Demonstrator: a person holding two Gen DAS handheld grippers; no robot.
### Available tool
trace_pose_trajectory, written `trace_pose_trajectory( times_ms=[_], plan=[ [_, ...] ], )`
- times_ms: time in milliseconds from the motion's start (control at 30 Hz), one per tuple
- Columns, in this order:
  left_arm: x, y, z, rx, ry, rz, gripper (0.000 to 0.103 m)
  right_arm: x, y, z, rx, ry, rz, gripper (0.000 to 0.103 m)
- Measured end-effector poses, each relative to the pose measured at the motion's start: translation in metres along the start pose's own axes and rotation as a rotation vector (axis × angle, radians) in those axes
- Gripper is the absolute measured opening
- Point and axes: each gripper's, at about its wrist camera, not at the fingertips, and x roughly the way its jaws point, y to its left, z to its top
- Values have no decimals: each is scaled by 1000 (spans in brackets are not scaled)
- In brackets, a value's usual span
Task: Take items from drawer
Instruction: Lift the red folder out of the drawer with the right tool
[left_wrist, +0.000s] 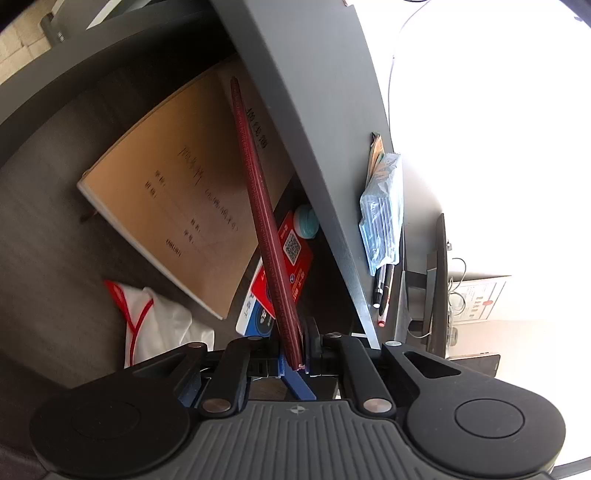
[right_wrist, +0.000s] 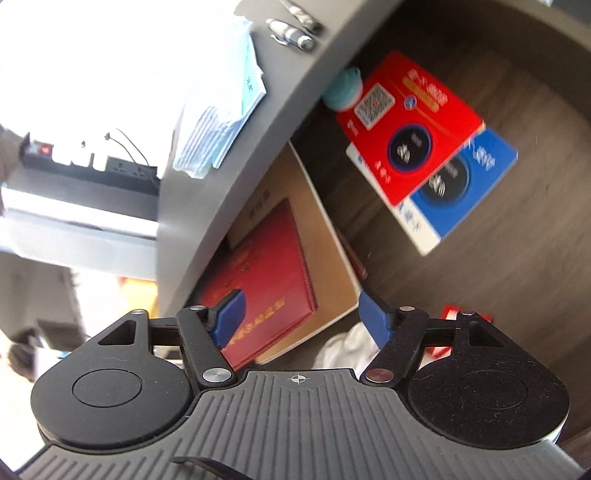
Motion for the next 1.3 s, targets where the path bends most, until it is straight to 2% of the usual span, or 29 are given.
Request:
trace_pose_trajectory(
  times_ms=[300, 400, 500, 567, 667, 767, 933, 1100, 1300],
  plan=[
    [-2, 5, 4, -16, -4, 1, 6, 14, -16, 1, 111, 6, 8, 79],
    [-3, 7, 5, -24, 0, -4, 6, 21, -17, 0, 119, 13, 20, 75],
    [-1, 9, 5, -31, 3, -6, 6, 30, -15, 0, 138, 22, 49, 61],
    [-2, 10, 5, -30, 2, -3, 6, 35, -12, -1, 127, 25, 44, 41],
    [-5, 12, 6, -28, 0, 2, 7, 37, -5, -5, 91, 18, 28, 34],
    [-8, 12, 6, -21, -3, 6, 9, 29, 0, -10, 64, 5, 38, 25],
    [-29, 1, -9, 46, -15, -13, 13, -2, 14, -25, -5, -17, 64, 20],
    [-47, -6, -30, 79, -2, -36, 14, -37, 28, -46, -103, -40, 51, 21],
    [-61, -17, -58, 123, 22, -62, 15, -78, 28, -67, -141, -82, 50, 21]
  ],
)
